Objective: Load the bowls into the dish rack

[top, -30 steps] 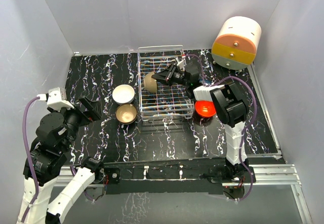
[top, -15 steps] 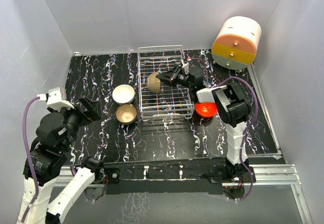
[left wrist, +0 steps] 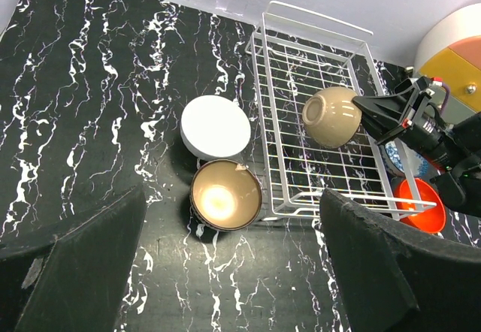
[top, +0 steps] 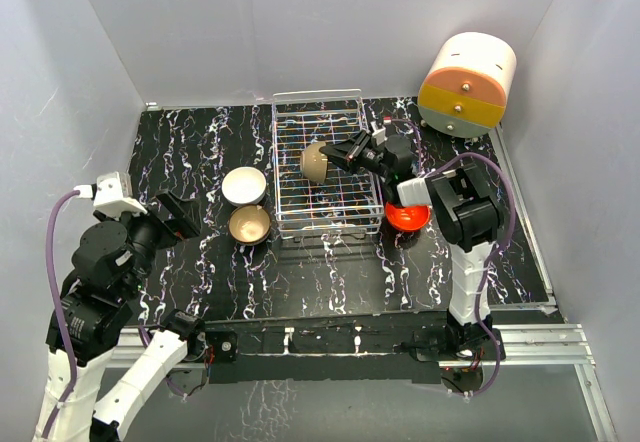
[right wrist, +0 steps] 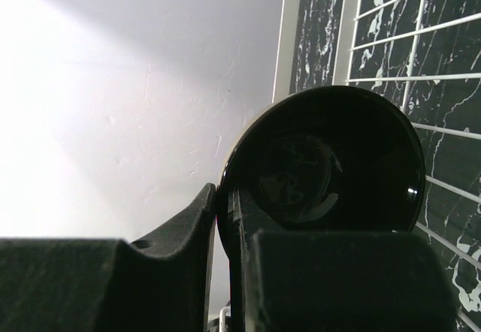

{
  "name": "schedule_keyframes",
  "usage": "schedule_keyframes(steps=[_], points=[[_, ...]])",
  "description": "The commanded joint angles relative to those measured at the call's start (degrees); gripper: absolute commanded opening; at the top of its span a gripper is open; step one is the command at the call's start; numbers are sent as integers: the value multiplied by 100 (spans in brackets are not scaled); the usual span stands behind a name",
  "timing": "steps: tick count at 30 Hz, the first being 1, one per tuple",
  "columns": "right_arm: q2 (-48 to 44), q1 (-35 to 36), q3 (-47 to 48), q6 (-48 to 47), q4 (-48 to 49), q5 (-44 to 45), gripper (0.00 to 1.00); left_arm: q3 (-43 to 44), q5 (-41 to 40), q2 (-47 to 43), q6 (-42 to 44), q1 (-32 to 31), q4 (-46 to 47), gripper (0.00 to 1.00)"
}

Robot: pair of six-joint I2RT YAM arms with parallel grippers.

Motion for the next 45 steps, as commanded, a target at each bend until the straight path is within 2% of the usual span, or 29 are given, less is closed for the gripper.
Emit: schedule_keyframes(steps=[1,12,16,20,27,35,38,45], points=[[319,0,-73,429,677,-216,8,135,-78,98,104,-26,-44,97],[692,467,834,1171,585,-194,8,206,-9,192,106,-26,61,97],[820,589,893,1181,258,-110,8,273,-18,205,139,-26,33,97],[730,573,544,1124,-25,128,9,345,-42,206,158,-26,-7,97],[506,461,-20,1062,-335,404,17,281,-18,205,167,-28,19,97],[378,307,-86,805,-599,370,26,187,-44,185,150,-27,33,97],[215,258,-59,532,-962,440,37,152,-25,181,140,-26,64,97],[-188,202,359,-349,-2315,728,39,104,9,187,123,-26,133,97]])
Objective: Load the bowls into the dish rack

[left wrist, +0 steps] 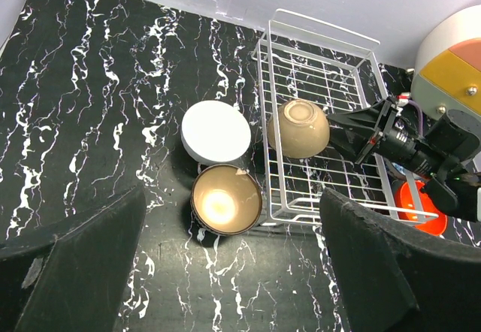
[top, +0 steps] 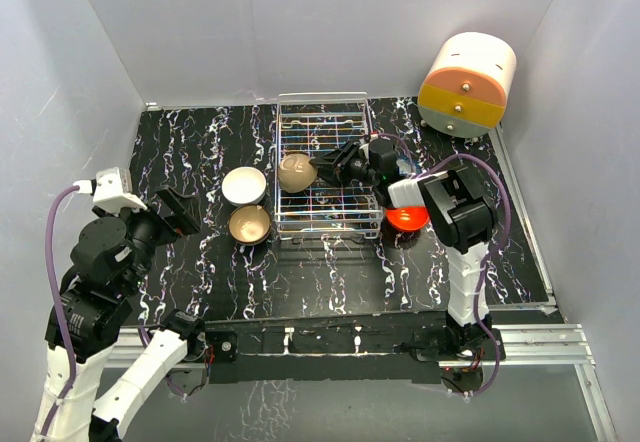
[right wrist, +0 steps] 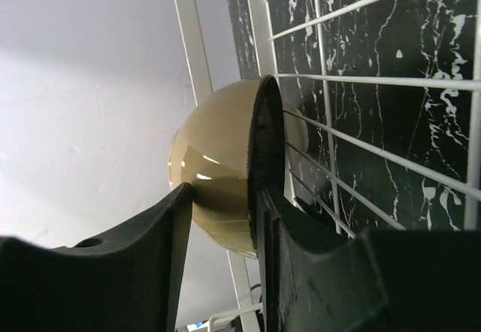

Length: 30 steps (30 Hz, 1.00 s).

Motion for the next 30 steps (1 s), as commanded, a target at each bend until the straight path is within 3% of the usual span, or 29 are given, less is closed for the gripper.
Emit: schedule_keyframes(steps=[1,18,30], points=[[-347,-153,314,-808,-1241,438,39,-50,31,28,35,-27,96,97],[-749,-153,676,-1994,-2847,1224,43,-130,-15,-174,22,-30,10,97],[-1187,72,1595,-3673,-4333,2127,47,-194,19,-196,13,-26,58,97]])
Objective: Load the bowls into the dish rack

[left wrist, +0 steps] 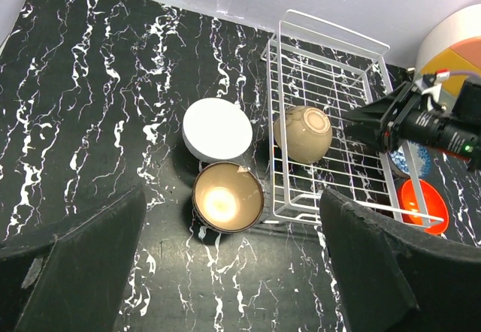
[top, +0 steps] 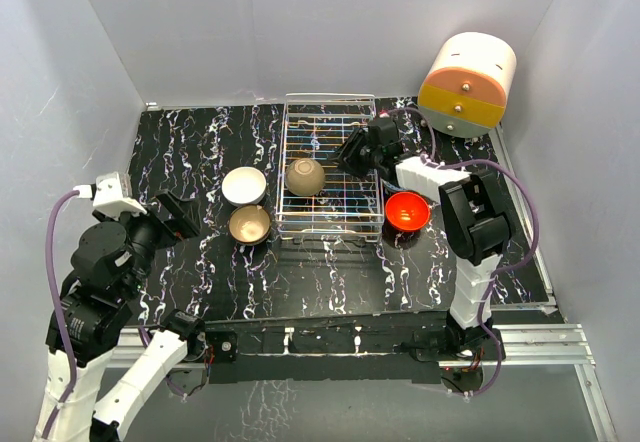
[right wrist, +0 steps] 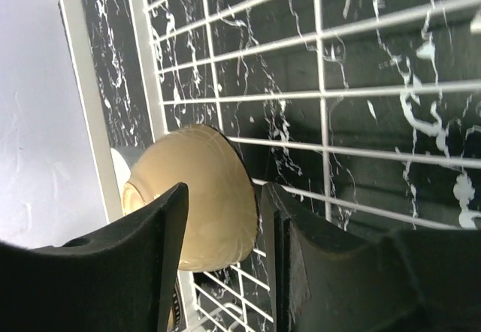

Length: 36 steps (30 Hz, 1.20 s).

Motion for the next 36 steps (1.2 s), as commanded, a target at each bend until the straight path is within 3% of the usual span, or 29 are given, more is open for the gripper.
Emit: schedule_keyframes(steps=[1,9,13,24,36], points=[[-272,207,922,-1133,-649,480,47,-86,19,-37,22,-26,58,97],[668,595,2695,-2229,-1789,575,49,-98,-8,-67,44,-26,34,97],[1047,646,3045,-2385,-1820,256,49,-106,-16,-69,57,-26,14,97],[1154,652,2610,-2725,-1556,-101,49,-45,-82,-48,150,-31,-87,97],[562,804,1557,-3190,-1554,-474,48,-165,-64,-46,124,-26,-21,97]])
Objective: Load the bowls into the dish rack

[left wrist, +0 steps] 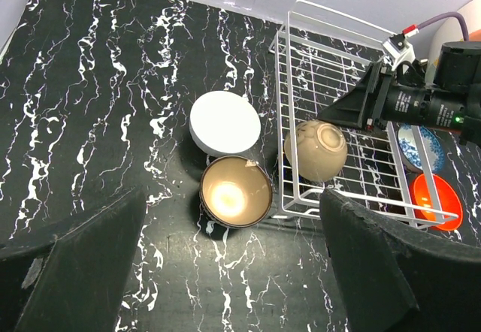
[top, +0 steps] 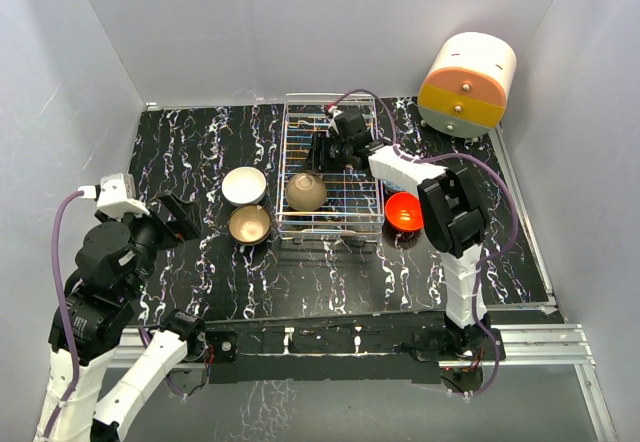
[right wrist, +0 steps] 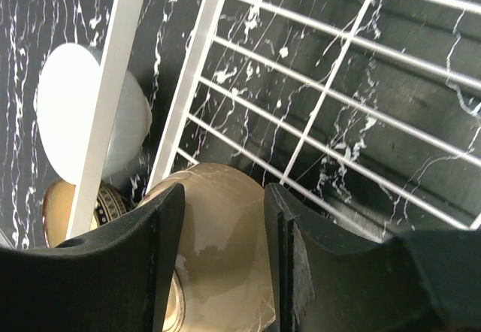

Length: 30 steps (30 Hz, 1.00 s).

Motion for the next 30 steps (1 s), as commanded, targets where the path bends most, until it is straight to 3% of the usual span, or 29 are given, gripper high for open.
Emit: schedule_keyframes(steps=[1,16,26,30], points=[[-361,113,-449,-333,-59,-135,48,-42,-14,-8,51,-26,34,97],[-697,398,-950,-120,347,-313,48,-89,-2,7,33,-33,20,97],[-1895,293,-951,-112,412,1044,49,178,577,401,298,-26,264,97],[-2738,265,-836,-263,26,1770,60,270,1055,860,408,-26,598,97]])
